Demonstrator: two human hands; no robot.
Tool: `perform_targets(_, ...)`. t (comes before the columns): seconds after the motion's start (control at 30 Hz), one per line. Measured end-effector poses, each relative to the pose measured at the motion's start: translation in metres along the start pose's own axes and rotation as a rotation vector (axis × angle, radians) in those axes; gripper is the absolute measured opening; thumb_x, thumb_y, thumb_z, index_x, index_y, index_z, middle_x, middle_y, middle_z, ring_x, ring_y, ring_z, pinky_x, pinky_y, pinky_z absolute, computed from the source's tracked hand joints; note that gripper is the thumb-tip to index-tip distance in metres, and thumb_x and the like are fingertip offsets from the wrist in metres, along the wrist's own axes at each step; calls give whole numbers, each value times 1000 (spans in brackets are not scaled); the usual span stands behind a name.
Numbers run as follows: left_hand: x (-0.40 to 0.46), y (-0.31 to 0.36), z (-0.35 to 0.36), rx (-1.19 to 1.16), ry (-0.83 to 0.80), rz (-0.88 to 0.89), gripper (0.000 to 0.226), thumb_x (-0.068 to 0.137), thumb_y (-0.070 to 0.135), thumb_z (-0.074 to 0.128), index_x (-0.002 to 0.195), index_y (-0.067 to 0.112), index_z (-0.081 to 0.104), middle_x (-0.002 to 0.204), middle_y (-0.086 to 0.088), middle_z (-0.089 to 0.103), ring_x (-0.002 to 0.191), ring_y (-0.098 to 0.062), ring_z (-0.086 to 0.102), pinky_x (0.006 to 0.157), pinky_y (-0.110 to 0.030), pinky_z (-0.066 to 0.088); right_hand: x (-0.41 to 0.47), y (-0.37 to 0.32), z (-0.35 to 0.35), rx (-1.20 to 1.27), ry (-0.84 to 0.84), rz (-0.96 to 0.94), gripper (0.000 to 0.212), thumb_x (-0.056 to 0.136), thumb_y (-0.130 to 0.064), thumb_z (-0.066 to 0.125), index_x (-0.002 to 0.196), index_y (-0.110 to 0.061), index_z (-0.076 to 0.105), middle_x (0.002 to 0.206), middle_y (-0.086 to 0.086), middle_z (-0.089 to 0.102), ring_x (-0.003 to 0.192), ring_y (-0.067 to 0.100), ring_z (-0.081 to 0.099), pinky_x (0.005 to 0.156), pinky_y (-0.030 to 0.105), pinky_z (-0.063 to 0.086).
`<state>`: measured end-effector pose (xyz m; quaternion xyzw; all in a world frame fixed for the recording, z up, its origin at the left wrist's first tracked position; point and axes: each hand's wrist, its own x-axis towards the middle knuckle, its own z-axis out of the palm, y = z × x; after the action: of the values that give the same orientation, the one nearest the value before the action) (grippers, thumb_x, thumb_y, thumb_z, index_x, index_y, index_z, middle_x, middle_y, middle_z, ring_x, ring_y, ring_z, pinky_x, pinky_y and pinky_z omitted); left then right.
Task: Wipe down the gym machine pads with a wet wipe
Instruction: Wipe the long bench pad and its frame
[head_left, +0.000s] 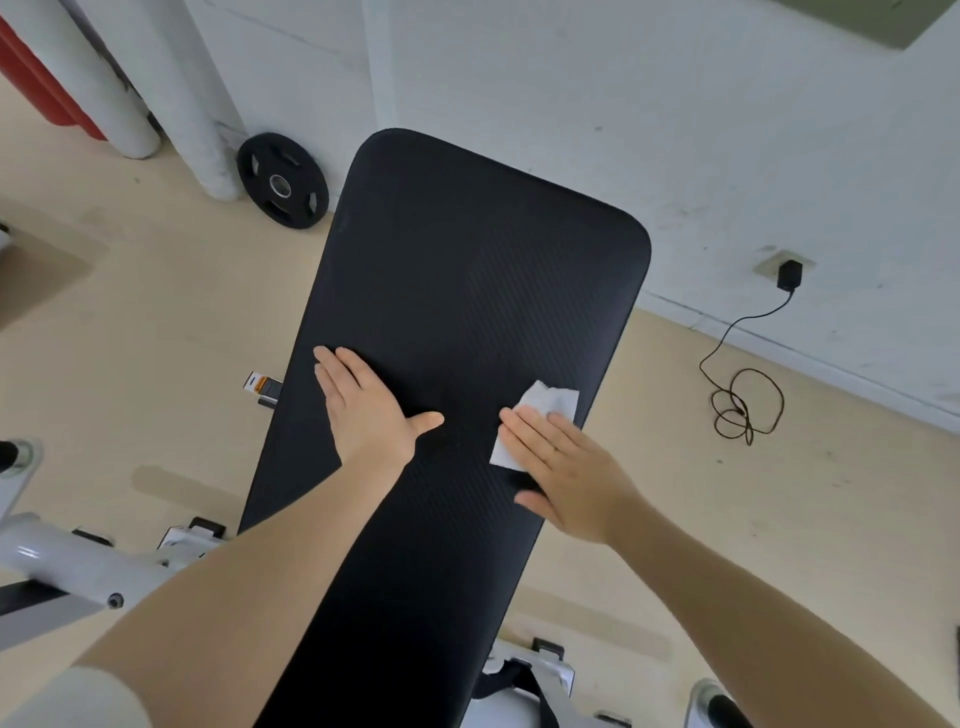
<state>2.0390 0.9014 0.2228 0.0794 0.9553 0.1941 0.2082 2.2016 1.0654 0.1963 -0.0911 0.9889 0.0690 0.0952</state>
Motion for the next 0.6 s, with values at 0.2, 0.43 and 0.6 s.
perform_targets(0.2,4,-7,7,-43,13,14,126,67,45,75,144,0,-15,153,-17,-20,143,-31,-15,116,-40,6,40,80,-21,-39,159,181,65,88,-43,34,140,-4,30,147,14,38,135,28,37,110,43,24)
perform_targets(0.43,6,-4,6,-41,1,-12,127,67,42,77,144,0,-15,153,-16,-21,143,-29,-16,116,-38,4,59,142,-56,103,259,367,64,95,-40,21,146,-3,20,155,14,18,143,29,16,116,41,13)
perform_targets(0.6,5,-1,6,-30,15,-22,127,66,42,78,144,-1,-13,154,-18,-18,143,-31,-13,117,-41,8,35,80,-29,-25,138,112,67,87,-40,32,138,3,35,145,21,36,133,35,38,109,45,19)
